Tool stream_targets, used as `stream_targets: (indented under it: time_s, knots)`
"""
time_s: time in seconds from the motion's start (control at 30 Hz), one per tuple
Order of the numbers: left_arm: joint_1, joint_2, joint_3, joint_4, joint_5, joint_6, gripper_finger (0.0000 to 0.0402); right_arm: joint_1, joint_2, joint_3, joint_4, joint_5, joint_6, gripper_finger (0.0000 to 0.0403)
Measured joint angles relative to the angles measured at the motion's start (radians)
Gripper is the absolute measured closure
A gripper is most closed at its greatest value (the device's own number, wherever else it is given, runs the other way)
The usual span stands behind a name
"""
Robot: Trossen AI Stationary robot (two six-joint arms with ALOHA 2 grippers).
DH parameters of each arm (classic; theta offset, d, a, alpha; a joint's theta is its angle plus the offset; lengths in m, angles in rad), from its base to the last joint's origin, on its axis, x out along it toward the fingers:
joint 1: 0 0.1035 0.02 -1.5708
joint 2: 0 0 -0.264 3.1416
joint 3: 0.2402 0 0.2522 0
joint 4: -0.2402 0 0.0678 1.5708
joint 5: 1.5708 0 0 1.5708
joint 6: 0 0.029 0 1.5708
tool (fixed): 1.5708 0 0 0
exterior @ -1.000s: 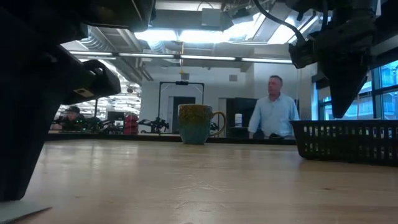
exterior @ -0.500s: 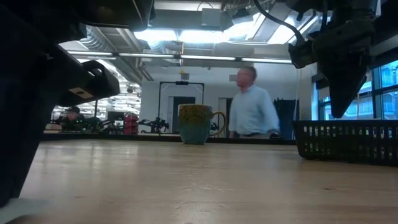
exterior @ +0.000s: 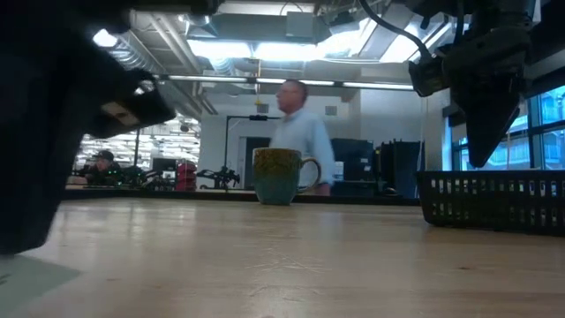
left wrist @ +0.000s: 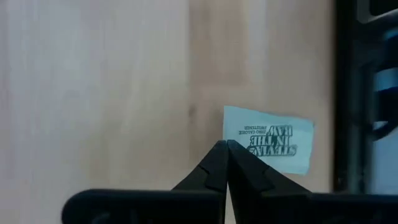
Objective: Pick and place Stevia / Truvia into bins
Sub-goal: Put the stevia packet into the black bin
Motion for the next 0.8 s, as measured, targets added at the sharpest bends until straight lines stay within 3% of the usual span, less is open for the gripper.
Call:
stream_targets:
  time_s: [0.4,0.8]
  knots:
    - [0.001,0.000,0.002,0.050,-0.011,0.035,0.0399,0.000,0.000,0.000,0.008,0.000,-0.016,0.0325]
    - [0.031,-0.020,0.003,0.050,-0.007,0.037,0.0400,0.000,0.000,0.000,0.148,-0.011,-0.025,0.0325]
